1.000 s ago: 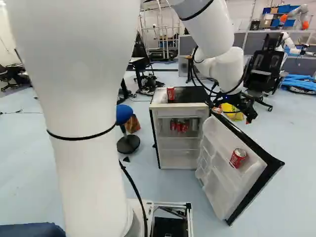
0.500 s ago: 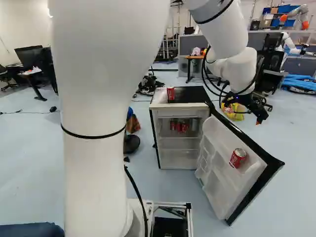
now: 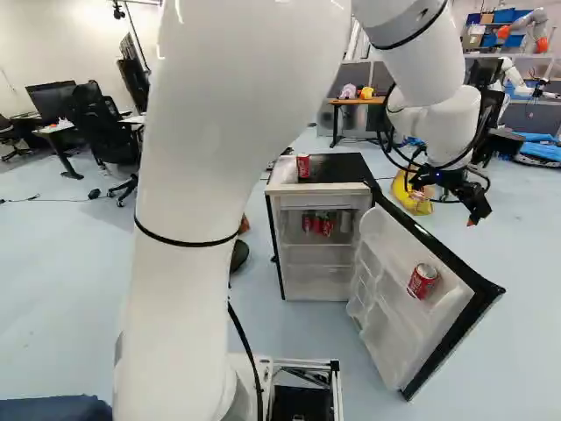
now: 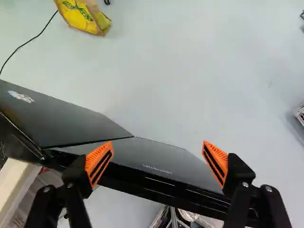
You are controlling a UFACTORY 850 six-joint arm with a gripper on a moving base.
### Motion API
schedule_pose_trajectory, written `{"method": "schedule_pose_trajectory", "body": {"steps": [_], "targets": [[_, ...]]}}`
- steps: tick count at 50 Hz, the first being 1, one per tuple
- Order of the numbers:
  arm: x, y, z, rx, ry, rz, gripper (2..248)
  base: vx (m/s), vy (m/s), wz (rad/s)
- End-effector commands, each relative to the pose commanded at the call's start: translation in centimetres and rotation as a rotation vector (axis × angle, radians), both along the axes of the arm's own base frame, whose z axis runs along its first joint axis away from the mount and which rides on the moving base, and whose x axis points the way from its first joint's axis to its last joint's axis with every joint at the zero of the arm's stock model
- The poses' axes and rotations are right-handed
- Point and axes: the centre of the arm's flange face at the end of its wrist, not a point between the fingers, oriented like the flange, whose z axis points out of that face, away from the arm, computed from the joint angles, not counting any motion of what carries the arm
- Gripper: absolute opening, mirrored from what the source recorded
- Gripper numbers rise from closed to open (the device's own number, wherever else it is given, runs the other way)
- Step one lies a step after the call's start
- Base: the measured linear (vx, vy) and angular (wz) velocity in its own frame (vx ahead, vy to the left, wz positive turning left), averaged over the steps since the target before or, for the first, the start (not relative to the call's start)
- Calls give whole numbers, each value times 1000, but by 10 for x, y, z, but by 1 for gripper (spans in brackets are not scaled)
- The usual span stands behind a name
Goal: Grab a drink from the fridge
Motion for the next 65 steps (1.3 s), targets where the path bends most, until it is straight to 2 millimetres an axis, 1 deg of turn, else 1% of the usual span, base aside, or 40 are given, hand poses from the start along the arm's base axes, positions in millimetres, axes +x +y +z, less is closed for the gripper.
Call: {"method": "schedule_pose_trajectory", "body": {"steps": [14, 26, 62, 65], "targets": [[-1, -22, -4, 40, 1, -34, 247, 0, 0, 0], [3, -36, -19, 72, 11, -47, 247, 0, 0, 0], [10, -48, -70, 126, 48, -49, 247, 0, 0, 0], [10, -48, -70, 126, 48, -49, 247, 0, 0, 0]]}}
